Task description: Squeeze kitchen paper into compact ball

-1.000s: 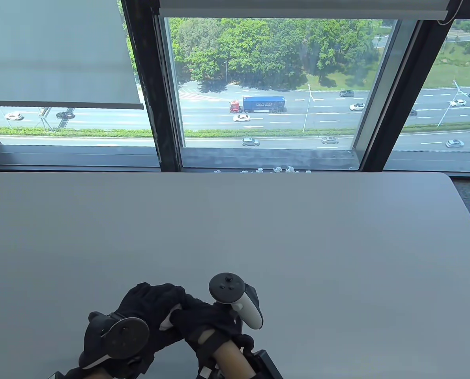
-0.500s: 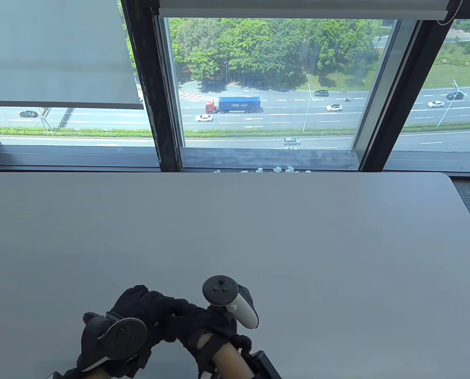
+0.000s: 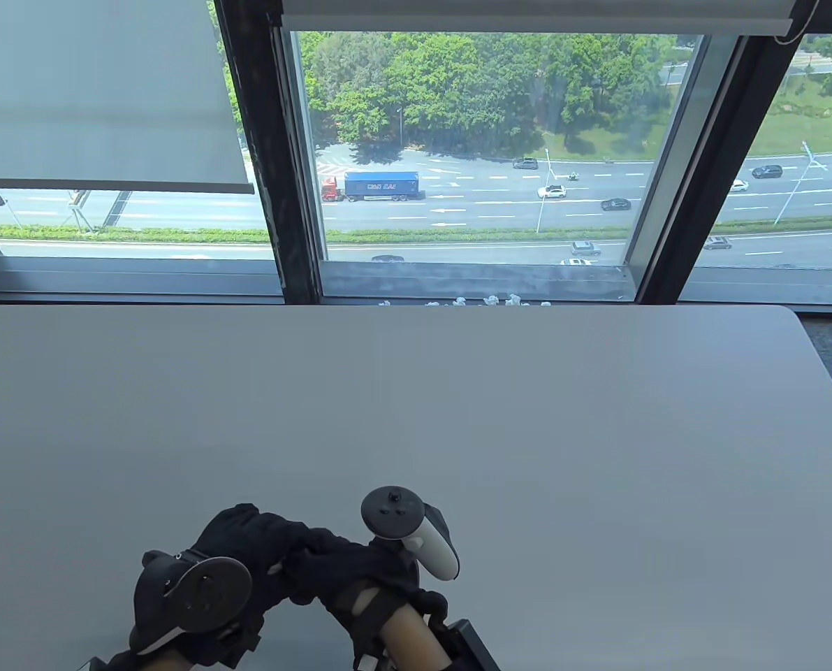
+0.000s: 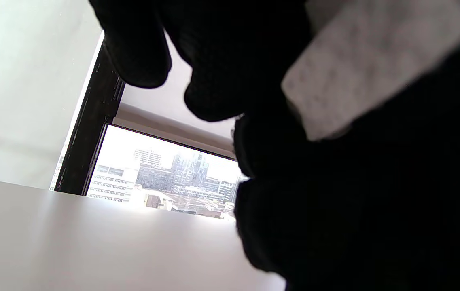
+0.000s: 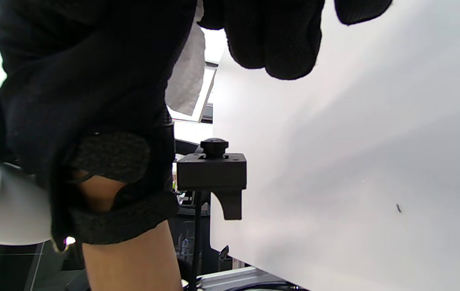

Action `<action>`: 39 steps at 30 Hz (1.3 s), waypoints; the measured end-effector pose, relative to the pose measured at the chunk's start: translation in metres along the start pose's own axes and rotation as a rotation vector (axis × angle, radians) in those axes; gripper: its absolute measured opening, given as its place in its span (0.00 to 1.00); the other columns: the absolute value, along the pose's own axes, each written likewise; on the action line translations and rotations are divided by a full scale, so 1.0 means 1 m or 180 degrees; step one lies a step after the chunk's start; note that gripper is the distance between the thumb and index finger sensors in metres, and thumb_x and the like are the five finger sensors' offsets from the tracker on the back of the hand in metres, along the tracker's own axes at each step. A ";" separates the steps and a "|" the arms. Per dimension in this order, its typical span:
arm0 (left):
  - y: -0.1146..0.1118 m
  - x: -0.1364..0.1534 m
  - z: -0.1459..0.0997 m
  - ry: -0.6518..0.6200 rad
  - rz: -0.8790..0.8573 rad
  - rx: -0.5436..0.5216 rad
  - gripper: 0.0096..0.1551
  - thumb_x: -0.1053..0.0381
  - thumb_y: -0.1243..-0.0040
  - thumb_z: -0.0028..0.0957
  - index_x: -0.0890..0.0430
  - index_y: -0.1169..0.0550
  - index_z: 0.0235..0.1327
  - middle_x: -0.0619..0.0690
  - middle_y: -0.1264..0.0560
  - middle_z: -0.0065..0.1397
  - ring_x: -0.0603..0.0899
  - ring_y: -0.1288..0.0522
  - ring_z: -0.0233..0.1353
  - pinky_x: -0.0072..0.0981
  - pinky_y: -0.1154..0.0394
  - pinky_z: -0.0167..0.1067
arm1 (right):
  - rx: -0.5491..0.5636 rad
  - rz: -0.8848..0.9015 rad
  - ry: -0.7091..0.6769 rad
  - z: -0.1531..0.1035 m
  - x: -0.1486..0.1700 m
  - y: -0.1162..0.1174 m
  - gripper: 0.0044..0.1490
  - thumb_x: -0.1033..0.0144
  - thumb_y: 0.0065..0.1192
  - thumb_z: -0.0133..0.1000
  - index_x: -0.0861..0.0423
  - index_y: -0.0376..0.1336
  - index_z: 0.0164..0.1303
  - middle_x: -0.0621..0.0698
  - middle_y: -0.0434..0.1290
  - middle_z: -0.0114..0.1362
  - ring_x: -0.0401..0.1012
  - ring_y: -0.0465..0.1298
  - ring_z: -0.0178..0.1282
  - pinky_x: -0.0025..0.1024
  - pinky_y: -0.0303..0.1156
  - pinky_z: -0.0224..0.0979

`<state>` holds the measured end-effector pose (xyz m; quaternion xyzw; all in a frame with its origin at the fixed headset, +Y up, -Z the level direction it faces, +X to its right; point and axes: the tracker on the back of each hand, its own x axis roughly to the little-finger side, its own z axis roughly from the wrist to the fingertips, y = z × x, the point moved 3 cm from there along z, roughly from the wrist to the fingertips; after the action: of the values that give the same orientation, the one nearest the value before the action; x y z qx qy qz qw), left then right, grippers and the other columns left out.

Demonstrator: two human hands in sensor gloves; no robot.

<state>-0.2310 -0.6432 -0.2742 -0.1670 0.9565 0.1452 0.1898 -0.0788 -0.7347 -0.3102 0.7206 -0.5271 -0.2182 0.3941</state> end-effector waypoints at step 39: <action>-0.016 -0.004 0.003 -0.0094 0.0280 0.0389 0.38 0.31 0.23 0.31 0.40 0.21 0.57 0.38 0.16 0.58 0.42 0.14 0.52 0.54 0.25 0.74 | 0.0083 -0.0074 0.0274 0.003 0.009 -0.002 0.39 0.33 0.39 0.63 0.48 0.49 0.77 0.50 0.61 0.77 0.48 0.71 0.74 0.56 0.56 0.82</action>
<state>-0.2202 -0.6557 -0.2784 -0.1107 0.9671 0.0972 0.2072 -0.0767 -0.7441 -0.3122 0.7405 -0.5041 -0.1846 0.4044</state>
